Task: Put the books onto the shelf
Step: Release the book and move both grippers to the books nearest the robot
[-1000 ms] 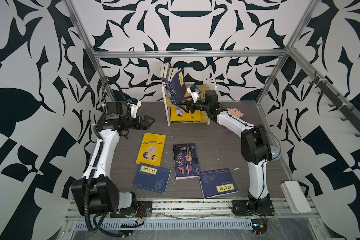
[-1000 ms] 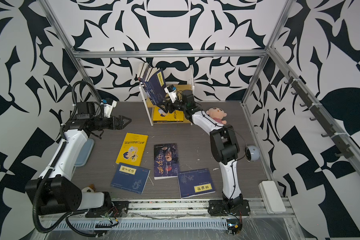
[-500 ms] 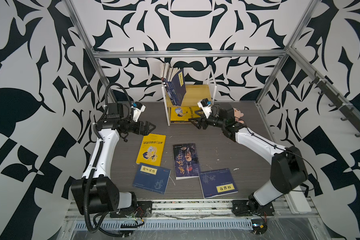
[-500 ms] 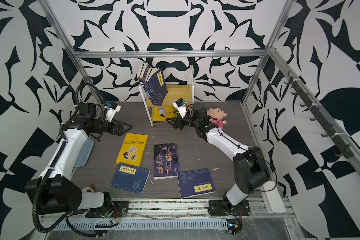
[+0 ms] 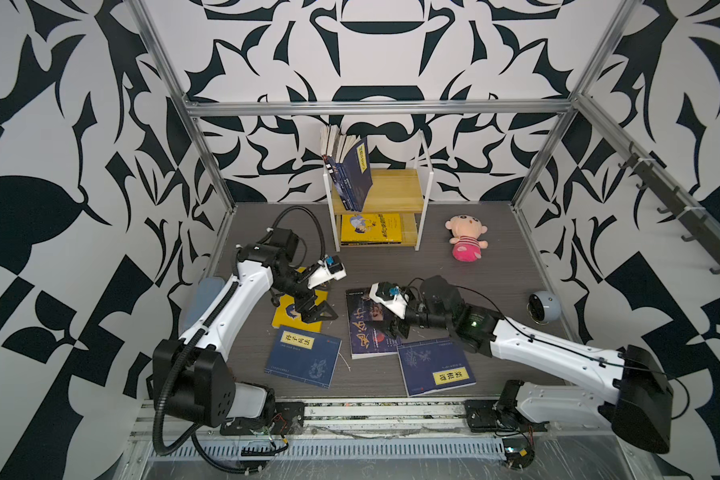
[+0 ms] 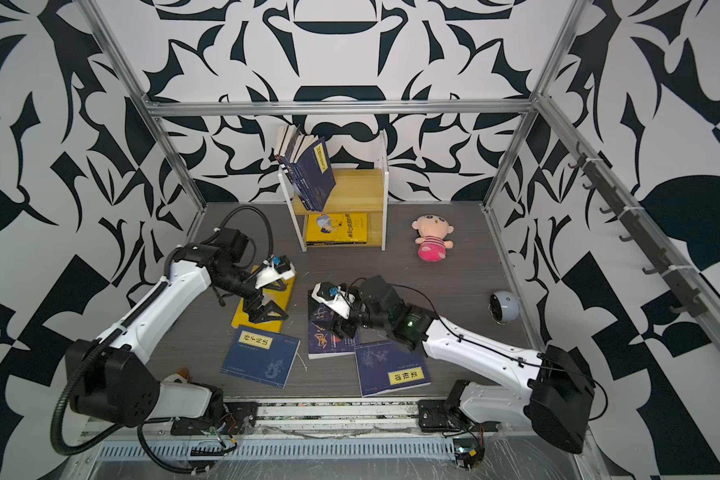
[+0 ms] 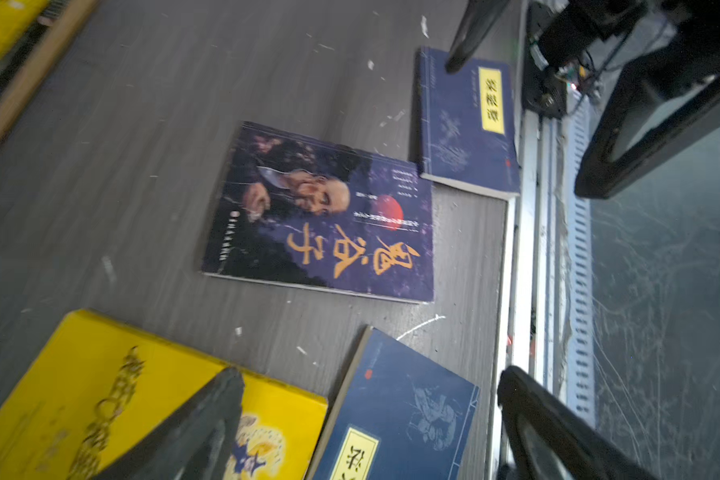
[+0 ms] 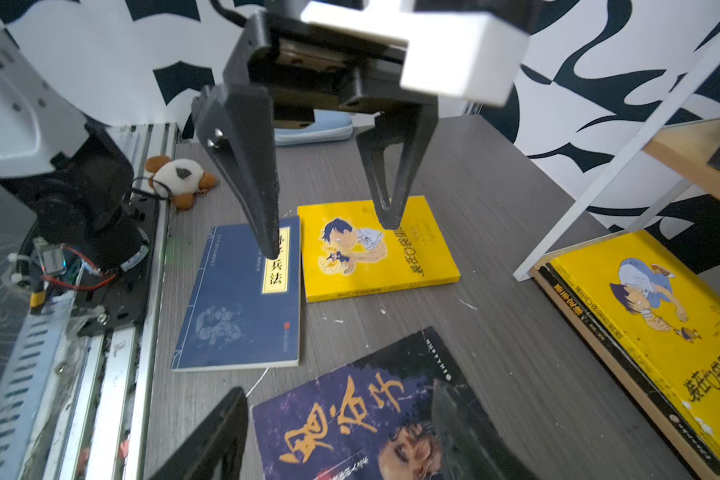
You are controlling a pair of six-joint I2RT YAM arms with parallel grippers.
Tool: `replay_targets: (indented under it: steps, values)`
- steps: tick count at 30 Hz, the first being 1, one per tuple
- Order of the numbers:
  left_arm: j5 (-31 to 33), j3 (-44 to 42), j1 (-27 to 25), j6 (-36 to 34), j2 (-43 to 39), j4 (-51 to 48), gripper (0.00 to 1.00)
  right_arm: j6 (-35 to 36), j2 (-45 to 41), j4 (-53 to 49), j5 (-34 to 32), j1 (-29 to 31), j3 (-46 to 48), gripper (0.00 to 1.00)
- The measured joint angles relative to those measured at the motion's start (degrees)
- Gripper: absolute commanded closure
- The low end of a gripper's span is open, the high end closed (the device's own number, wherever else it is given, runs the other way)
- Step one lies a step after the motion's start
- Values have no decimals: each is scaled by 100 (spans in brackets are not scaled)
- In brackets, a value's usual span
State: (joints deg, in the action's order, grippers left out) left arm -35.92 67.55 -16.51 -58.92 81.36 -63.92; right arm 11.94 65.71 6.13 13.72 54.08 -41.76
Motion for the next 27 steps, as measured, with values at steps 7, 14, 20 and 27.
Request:
replay_targets:
  steps: [7,14,20,27]
  values:
    - [343,-44,-321,-800,951,-299,11,-223,-1137,-170,-752,157,918,31]
    - [713,-42,-501,-1281,1698,-343,27,-302,-1781,-251,-1408,157,1445,30]
    - [1156,2,-647,-1360,2334,-275,29,-304,-2033,-330,-1792,157,1637,29]
    - [1473,-52,-820,-1366,2594,-195,44,-304,-2065,-422,-1917,157,1646,29]
